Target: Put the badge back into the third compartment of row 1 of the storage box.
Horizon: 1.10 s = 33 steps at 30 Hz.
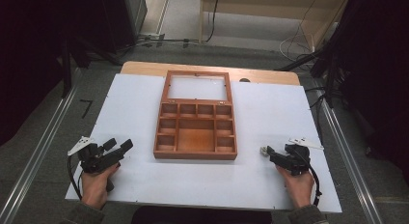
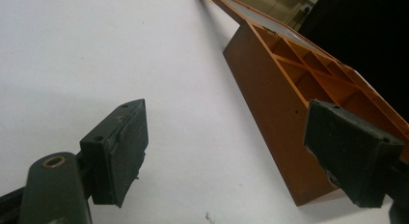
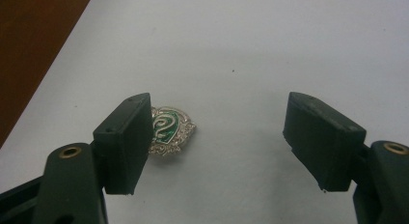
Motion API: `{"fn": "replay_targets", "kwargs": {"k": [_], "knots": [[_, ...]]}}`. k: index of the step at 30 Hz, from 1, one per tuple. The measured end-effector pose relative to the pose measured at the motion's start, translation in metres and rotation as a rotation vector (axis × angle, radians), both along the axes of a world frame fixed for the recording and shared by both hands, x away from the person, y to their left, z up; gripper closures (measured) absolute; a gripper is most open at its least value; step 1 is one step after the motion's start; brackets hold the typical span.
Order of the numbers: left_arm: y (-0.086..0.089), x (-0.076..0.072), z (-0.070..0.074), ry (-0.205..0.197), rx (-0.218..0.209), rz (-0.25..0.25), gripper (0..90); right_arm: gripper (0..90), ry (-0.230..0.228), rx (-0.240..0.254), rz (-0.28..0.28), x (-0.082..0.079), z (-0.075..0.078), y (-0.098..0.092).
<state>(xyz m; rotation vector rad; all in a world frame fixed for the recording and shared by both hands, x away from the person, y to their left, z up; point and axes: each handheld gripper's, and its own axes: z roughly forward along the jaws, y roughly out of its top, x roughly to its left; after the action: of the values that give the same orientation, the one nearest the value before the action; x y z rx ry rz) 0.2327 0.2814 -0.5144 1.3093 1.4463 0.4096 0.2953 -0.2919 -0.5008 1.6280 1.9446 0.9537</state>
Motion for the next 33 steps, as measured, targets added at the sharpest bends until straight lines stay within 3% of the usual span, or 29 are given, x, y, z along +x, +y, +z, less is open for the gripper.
{"fn": "replay_targets", "kwargs": {"k": [21,28,33], "knots": [[0.0,0.0,0.0,-0.001,-0.003,-0.002,16.3,27.4,0.028,-0.059,0.042,0.007,-0.005,0.017],[0.0,0.0,0.0,-0.003,-0.005,-0.002,16.2,41.5,0.029,-0.051,0.085,0.005,-0.006,0.02],[0.001,-0.001,0.001,-0.003,-0.007,-0.001,16.3,53.3,0.043,0.005,0.103,0.004,-0.007,0.019]]}}
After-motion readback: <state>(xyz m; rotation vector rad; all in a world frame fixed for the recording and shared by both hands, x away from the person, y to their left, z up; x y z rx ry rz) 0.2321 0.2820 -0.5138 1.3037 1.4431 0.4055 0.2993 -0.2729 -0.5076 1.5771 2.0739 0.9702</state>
